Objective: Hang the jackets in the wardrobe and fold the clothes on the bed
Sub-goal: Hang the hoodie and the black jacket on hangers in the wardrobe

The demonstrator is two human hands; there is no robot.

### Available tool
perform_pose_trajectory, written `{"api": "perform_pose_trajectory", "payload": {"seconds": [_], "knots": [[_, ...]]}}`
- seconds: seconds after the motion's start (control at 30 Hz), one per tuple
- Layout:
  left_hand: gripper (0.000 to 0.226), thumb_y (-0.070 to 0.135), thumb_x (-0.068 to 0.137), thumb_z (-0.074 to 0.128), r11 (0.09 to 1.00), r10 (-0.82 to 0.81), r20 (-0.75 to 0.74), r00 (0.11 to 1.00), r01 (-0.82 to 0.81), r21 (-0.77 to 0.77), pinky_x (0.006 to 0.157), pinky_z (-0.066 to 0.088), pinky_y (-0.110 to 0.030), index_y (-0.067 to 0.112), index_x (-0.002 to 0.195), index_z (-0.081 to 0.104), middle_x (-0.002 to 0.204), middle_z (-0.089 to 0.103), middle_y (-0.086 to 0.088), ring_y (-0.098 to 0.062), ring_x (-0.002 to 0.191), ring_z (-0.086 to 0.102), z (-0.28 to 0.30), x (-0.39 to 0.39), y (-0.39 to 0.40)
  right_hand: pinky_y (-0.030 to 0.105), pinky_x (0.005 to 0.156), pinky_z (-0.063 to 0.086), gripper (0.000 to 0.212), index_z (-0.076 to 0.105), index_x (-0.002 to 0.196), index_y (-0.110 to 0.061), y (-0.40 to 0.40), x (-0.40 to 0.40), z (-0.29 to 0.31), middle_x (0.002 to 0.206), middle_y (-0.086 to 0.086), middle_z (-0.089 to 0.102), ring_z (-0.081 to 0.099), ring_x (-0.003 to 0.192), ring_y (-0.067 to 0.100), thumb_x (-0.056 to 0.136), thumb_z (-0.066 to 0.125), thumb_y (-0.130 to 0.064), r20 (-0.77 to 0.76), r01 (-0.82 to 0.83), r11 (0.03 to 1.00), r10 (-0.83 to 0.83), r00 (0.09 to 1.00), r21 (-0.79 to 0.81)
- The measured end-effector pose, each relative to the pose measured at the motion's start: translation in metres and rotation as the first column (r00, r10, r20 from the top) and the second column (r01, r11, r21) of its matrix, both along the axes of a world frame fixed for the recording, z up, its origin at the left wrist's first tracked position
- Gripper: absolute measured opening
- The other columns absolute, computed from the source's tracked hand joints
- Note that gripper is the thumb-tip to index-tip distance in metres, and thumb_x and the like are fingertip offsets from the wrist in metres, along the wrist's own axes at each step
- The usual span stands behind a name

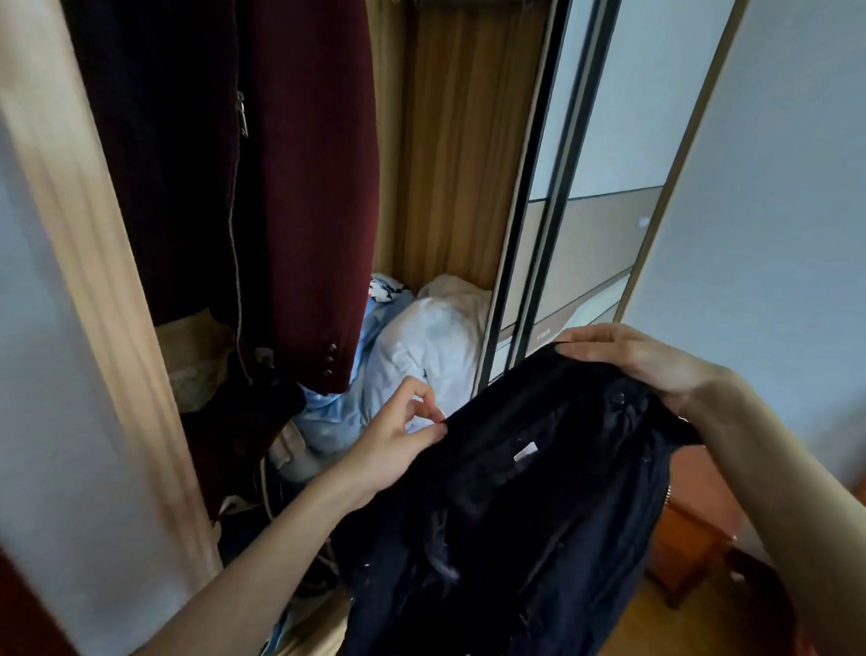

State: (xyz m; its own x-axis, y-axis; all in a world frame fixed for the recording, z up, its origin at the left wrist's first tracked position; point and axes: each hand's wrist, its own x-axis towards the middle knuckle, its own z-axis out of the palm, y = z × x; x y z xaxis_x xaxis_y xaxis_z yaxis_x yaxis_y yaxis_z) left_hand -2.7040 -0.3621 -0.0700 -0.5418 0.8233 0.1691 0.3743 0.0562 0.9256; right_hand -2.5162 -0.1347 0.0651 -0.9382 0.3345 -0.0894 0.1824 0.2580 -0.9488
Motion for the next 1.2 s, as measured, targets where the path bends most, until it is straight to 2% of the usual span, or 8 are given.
{"api": "perform_pose_trajectory", "payload": {"seconds": [0.13,0.33,0.47,0.63,0.73,0.9,1.03,1.2], "knots": [[0.042,-0.009,0.092,0.039,0.997,0.070,-0.455,0.888,-0.067,0.023,0.080,0.047,-0.036,0.032,0.091,0.048,0.100,0.048,0.012,-0.009,0.085,0.056,0.005,0.010,0.028,0.035,0.093,0.060,0.026,0.070,0.115,0.006,0.014,-0.013,0.008,0.111,0.023,0.072,0.072,0.098,0.031,0.104,0.056,-0.013,-0.095,0.016,0.999,-0.020,0.995,-0.041],[0.039,0.050,0.102,0.045,0.996,-0.028,-0.719,0.695,-0.042,-0.079,0.080,0.051,-0.040,0.031,0.134,0.038,0.120,0.055,0.014,-0.022,0.093,0.064,0.005,0.012,0.042,0.035,0.090,0.060,0.025,0.071,0.114,0.002,0.056,-0.031,0.017,0.110,0.022,0.071,0.071,0.097,0.031,0.104,0.057,-0.017,-0.120,-0.036,0.992,0.021,0.993,-0.124],[0.028,0.042,0.104,0.041,0.988,0.094,-0.785,0.612,-0.157,-0.004,0.070,0.053,-0.048,0.024,0.120,0.054,0.108,0.053,0.006,-0.029,0.090,0.064,0.020,-0.008,0.062,0.036,0.090,0.060,0.025,0.074,0.110,-0.003,0.083,-0.041,0.020,0.109,0.022,0.073,0.072,0.098,0.032,0.104,0.059,-0.021,-0.086,-0.077,0.991,0.067,0.994,-0.109],[0.014,0.026,0.094,0.063,0.877,0.396,-0.864,0.312,-0.406,0.255,0.080,0.041,-0.038,0.015,0.098,0.071,0.101,0.061,0.000,-0.027,0.093,0.056,0.050,-0.019,0.086,0.022,0.079,0.060,0.019,0.074,0.116,-0.020,0.110,-0.040,0.024,0.112,0.010,0.077,0.077,0.095,0.018,0.101,0.063,-0.022,-0.043,-0.128,0.992,0.128,0.991,0.000],[0.016,0.020,0.099,0.059,0.852,0.489,-0.744,0.455,-0.433,0.295,0.079,0.042,-0.037,0.012,0.099,0.072,0.093,0.068,-0.001,-0.025,0.088,0.062,0.069,-0.013,0.100,0.027,0.091,0.057,0.049,0.057,0.136,-0.035,0.134,-0.036,0.016,0.120,0.005,0.070,0.072,0.107,0.020,0.093,0.078,-0.028,0.014,-0.274,0.896,0.287,0.958,0.349],[0.011,0.018,0.102,0.066,0.818,0.574,-0.560,0.598,-0.460,0.346,0.080,0.048,-0.037,0.016,0.108,0.074,0.096,0.074,0.001,-0.019,0.084,0.063,0.101,0.009,0.130,0.024,0.085,0.047,0.017,0.067,0.095,-0.025,0.173,-0.044,-0.013,0.104,-0.006,0.055,0.059,0.090,0.008,0.104,0.061,-0.039,-0.162,-0.065,0.453,0.444,0.881,0.889],[0.013,0.020,0.104,0.061,0.847,0.532,-0.502,0.682,-0.440,0.299,0.085,0.041,-0.033,0.017,0.100,0.073,0.093,0.059,0.007,-0.016,0.095,0.055,0.118,0.026,0.162,0.034,0.082,0.054,0.026,0.068,0.101,-0.015,0.192,-0.057,-0.025,0.109,0.001,0.054,0.056,0.095,0.022,0.104,0.053,-0.037,-0.312,0.276,0.155,0.311,0.897,0.949],[0.026,0.027,0.108,0.053,0.843,0.537,-0.449,0.714,-0.453,0.289,0.062,0.036,-0.032,0.017,0.084,0.060,0.071,0.058,0.001,-0.008,0.062,0.045,0.135,0.044,0.189,0.036,0.072,0.054,0.024,0.065,0.116,-0.013,0.181,-0.065,-0.031,0.113,0.003,0.059,0.052,0.104,0.026,0.092,0.071,-0.010,-0.600,0.592,0.098,0.108,0.793,0.800]]}}
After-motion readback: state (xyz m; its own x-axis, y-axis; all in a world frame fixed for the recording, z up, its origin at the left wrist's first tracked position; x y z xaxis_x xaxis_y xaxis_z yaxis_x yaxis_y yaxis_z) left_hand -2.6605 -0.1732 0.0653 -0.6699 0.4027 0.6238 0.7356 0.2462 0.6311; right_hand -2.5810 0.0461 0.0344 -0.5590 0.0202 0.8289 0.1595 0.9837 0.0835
